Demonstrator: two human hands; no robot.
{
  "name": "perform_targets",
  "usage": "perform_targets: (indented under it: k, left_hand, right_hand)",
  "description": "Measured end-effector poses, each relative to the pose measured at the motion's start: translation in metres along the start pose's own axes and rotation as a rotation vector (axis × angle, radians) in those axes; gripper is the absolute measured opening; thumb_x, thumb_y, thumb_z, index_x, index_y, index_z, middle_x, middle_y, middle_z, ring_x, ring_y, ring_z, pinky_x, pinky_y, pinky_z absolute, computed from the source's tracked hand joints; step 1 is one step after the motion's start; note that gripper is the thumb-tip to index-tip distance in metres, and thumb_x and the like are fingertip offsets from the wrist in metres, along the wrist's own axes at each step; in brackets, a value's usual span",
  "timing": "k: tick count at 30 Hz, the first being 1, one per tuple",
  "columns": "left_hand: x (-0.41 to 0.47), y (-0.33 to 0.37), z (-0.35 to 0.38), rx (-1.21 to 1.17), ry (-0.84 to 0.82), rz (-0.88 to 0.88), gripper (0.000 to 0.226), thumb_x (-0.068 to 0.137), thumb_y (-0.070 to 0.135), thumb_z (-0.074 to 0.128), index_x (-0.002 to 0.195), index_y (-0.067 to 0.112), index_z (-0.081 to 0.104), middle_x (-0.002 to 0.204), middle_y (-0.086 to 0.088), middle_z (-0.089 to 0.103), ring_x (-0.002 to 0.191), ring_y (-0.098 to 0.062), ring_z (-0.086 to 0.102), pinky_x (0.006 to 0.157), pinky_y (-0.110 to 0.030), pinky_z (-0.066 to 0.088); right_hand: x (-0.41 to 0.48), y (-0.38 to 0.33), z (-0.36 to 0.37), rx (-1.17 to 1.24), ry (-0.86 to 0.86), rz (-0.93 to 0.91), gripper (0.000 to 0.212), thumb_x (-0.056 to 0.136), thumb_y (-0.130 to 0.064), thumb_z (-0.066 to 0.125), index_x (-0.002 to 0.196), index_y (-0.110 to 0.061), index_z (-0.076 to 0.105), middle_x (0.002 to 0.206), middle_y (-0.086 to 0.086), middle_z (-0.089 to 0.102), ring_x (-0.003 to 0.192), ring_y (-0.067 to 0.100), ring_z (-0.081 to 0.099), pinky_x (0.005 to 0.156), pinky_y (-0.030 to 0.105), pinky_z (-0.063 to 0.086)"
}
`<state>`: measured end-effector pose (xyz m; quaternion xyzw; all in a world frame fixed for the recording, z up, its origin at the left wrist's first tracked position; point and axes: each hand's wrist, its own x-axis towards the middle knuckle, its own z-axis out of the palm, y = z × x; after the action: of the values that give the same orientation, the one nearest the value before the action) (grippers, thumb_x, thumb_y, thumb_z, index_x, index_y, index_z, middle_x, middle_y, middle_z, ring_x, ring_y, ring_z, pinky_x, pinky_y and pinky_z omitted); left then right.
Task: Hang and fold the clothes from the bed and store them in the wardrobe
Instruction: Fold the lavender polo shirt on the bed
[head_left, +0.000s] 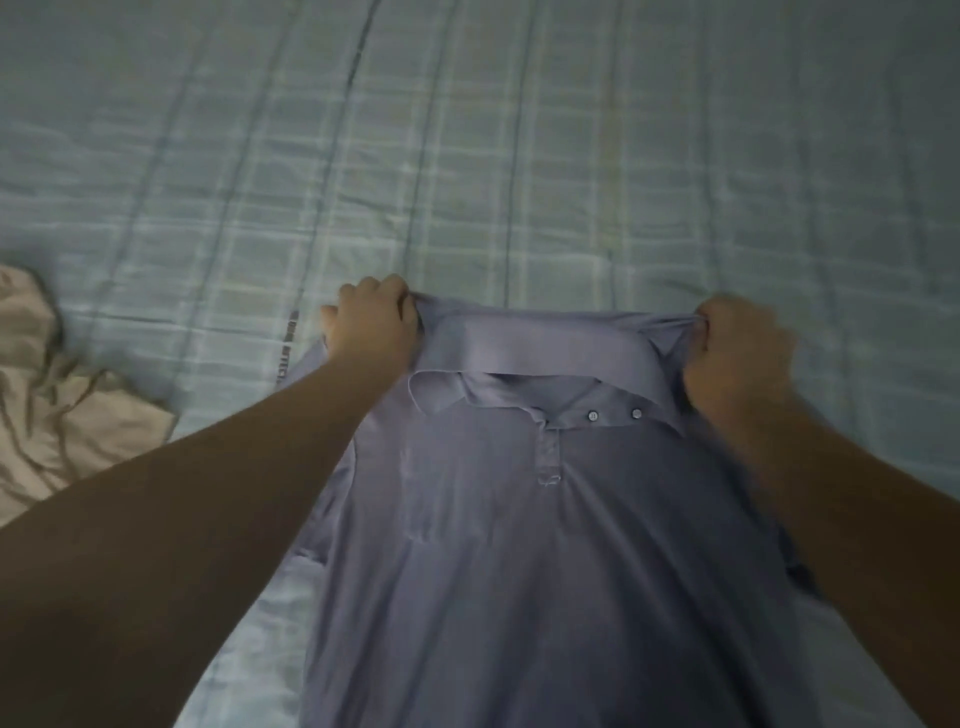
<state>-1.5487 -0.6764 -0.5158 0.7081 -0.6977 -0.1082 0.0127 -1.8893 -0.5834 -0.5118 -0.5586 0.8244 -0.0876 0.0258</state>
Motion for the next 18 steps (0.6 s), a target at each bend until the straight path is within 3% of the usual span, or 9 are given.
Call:
perform_targets:
  k: [8, 11, 13, 16, 18]
  left_hand:
    - [0.033, -0.019, 0.061, -0.06, 0.177, 0.193, 0.023, 0.095, 0.031, 0.048, 0.105, 0.013, 0.055, 0.11, -0.015, 0.053, 0.102, -0.036, 0.047, 0.087, -0.048, 0.033]
    - [0.035, -0.022, 0.053, -0.166, 0.117, 0.153, 0.024, 0.091, 0.028, 0.055, 0.112, 0.017, 0.059, 0.12, -0.011, 0.053, 0.113, -0.036, 0.046, 0.096, -0.046, 0.031]
    - [0.037, -0.027, 0.038, -0.233, 0.06, 0.173, 0.038, 0.085, 0.029, 0.054, 0.121, 0.017, 0.061, 0.127, -0.012, 0.055, 0.122, -0.037, 0.045, 0.101, -0.045, 0.032]
    - [0.028, -0.024, 0.014, -0.228, 0.169, 0.436, 0.054, 0.079, 0.023, 0.043, 0.126, 0.004, 0.062, 0.13, -0.02, 0.059, 0.13, -0.044, 0.047, 0.111, -0.048, 0.032]
    - [0.008, -0.007, 0.011, -0.205, 0.142, 0.63, 0.055, 0.084, 0.018, 0.04, 0.132, 0.0, 0.058, 0.14, -0.022, 0.054, 0.138, -0.044, 0.041, 0.117, -0.051, 0.03]
  right_hand:
    - [0.022, 0.015, 0.061, 0.052, 0.107, -0.029, 0.029, 0.083, -0.025, 0.045, 0.103, -0.01, 0.06, 0.107, 0.021, 0.057, 0.101, 0.043, 0.051, 0.086, 0.048, 0.033]
    - [0.022, 0.02, 0.057, 0.163, 0.062, -0.066, 0.034, 0.081, -0.025, 0.046, 0.108, -0.012, 0.062, 0.113, 0.018, 0.059, 0.105, 0.041, 0.051, 0.091, 0.046, 0.034]
    - [0.023, 0.019, 0.043, 0.239, 0.068, -0.07, 0.038, 0.079, -0.023, 0.045, 0.111, -0.013, 0.063, 0.117, 0.016, 0.061, 0.109, 0.04, 0.052, 0.097, 0.045, 0.034]
    - [0.011, 0.005, 0.018, 0.298, 0.195, -0.104, 0.038, 0.081, -0.006, 0.047, 0.117, -0.006, 0.061, 0.123, 0.018, 0.058, 0.117, 0.036, 0.049, 0.106, 0.039, 0.032]
    - [-0.006, -0.018, 0.004, 0.338, 0.158, -0.237, 0.043, 0.086, -0.002, 0.046, 0.127, -0.004, 0.058, 0.135, 0.017, 0.055, 0.128, 0.033, 0.046, 0.115, 0.035, 0.028]
